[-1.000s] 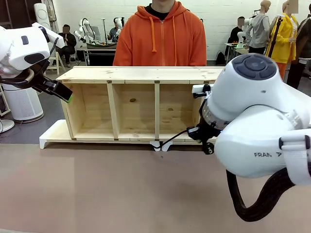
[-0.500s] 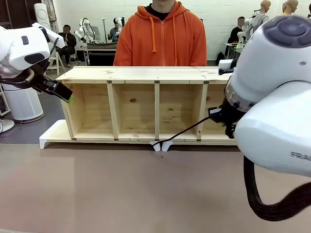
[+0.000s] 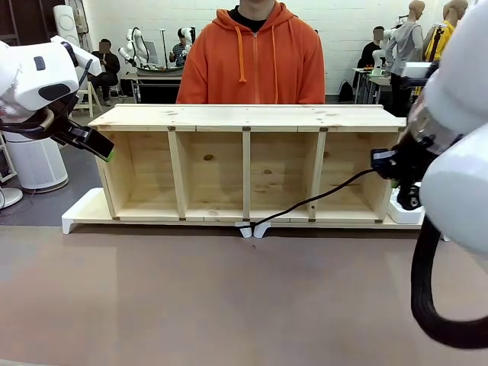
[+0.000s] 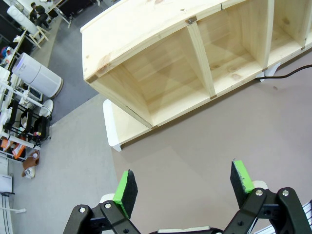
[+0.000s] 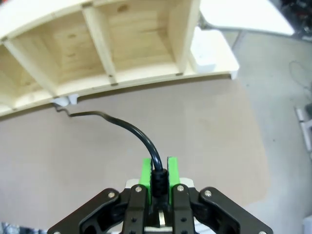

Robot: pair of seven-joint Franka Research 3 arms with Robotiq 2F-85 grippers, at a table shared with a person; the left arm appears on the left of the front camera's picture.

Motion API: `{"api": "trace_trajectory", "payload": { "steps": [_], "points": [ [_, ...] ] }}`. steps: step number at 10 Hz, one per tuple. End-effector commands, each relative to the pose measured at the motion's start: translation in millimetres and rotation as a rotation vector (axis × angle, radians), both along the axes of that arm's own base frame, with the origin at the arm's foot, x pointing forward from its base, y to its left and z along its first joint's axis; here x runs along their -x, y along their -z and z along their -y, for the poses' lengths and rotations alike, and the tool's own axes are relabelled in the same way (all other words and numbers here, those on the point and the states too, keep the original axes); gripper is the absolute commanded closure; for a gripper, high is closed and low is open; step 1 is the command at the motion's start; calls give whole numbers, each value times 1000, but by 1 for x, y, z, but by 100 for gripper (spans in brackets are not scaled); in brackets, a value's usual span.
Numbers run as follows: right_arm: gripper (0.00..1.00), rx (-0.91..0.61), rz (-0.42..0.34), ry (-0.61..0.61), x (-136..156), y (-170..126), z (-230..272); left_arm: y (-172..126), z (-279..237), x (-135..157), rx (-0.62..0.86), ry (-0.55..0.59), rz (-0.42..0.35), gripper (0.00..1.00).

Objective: Perform cable management.
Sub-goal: Pull the grasped Power Cable to the location of the Power Strip.

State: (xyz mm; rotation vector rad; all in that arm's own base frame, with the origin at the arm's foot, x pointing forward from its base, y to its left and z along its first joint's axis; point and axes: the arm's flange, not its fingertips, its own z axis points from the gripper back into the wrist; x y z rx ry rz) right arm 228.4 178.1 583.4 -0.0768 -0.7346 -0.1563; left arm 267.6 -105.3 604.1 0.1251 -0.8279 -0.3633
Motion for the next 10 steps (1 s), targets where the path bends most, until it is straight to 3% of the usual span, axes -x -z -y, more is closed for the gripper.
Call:
{"api": "trace_trajectory", "payload": {
  "steps": [1,5,10],
  "points": [
    [83,-61,-7,32,24,142,110,-1,0,-2,-4,7,13,0],
    [83,-108,-32,26,-28,144,134,-1,0,-2,-4,7,13,0],
    [83,-119,-64,68,-70,149,161,-1,0,-2,-4,7,13,0]
  ]
}}
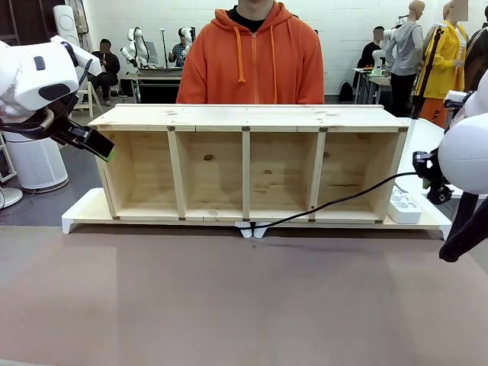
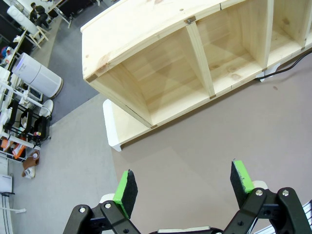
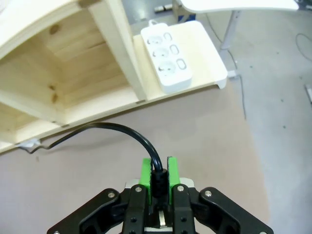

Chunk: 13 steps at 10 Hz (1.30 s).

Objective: Perform cable management.
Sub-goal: Pull the grasped Power Cable to the location of the Power Strip.

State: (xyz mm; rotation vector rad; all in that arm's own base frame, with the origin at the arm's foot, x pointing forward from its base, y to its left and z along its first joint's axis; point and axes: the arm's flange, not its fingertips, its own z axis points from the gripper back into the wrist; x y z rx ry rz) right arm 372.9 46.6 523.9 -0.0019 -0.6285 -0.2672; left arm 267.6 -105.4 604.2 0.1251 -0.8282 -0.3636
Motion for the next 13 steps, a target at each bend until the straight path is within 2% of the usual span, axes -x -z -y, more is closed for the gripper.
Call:
{"api": "trace_trajectory", "payload": {
  "steps": [1,2,3,8,10,13],
  "points": [
    [83,-7,29,-3,68,90,34,-1,0,-2,-4,7,12,0],
    [83,-4,31,12,61,91,37,-1,0,-2,-4,7,12,0],
    [83,-8,-11,15,-14,15,14,-1,0,-2,-4,7,12,0],
    [83,-5,-14,12,-14,15,13,-1,0,-2,-4,7,12,0],
    [83,7,14,24,-35,-1,27,-1,0,-2,-4,7,12,0],
    [83,58,44,29,-48,-18,35,-1,0,-2,-4,7,12,0]
  ]
}}
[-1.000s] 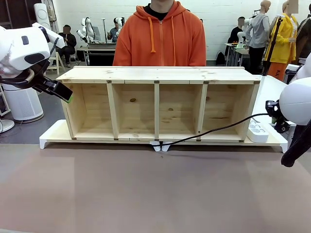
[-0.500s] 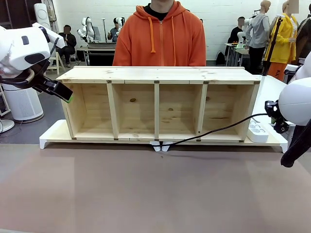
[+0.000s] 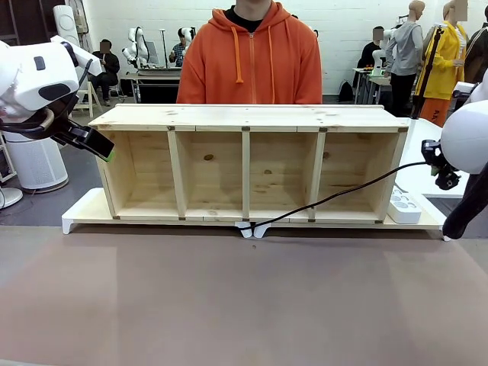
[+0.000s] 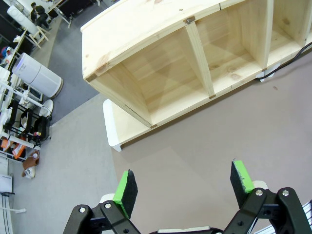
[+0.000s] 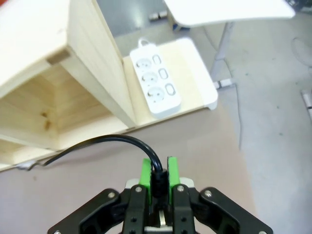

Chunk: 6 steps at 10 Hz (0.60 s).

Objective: Perform cable management.
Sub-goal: Pull the grasped Power Cable to the location of the Power Strip.

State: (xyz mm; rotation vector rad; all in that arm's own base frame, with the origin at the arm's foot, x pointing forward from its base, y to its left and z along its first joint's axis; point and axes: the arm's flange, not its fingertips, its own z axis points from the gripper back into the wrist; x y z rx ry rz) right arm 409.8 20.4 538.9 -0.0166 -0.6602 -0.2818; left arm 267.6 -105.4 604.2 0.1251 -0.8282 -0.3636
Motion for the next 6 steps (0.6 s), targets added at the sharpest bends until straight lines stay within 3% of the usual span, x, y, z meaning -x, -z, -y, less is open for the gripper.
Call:
{"api": "trace_trajectory", "payload": {
  "steps": [1,6],
  "points": [
    [83,58,8,18,-15,-4,12,-1,0,-2,-4,7,12,0],
    [83,158,29,0,-63,-3,47,-1,0,-2,-4,7,12,0]
  ]
}}
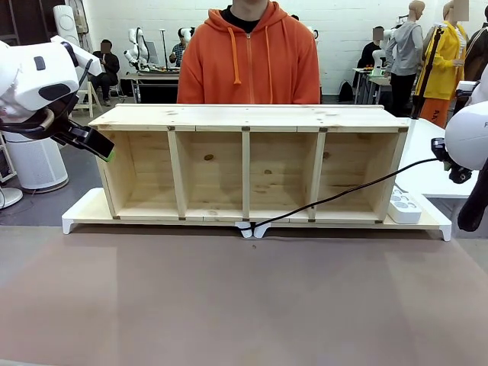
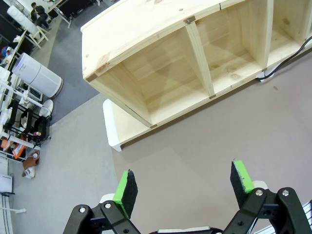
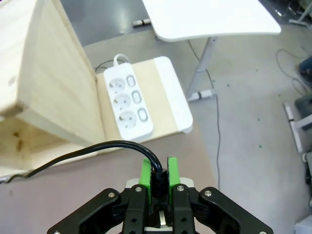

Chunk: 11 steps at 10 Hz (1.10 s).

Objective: Perform cable management.
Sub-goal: Pull the grasped Power Cable to the location of the Power Strip, then release the Power Cable when the human grasps it.

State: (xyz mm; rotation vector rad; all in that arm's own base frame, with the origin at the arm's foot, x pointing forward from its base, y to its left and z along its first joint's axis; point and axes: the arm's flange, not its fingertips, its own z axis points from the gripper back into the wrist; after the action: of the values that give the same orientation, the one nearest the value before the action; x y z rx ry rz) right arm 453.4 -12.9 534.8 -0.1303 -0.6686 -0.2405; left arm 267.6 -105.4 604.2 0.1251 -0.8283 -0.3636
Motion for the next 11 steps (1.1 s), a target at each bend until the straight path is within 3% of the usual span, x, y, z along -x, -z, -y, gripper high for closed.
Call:
{"api": "trace_trajectory", "payload": {
  "steps": [1,6,11],
  "points": [
    [83,50,58,-42,-31,-10,19,0,0,-2,-4,7,12,0],
    [83,-26,82,-303,-75,-8,26,0,0,-2,-4,7,12,0],
    [83,6,65,-268,-73,0,9,0,0,-2,-4,7,12,0]
  ]
}}
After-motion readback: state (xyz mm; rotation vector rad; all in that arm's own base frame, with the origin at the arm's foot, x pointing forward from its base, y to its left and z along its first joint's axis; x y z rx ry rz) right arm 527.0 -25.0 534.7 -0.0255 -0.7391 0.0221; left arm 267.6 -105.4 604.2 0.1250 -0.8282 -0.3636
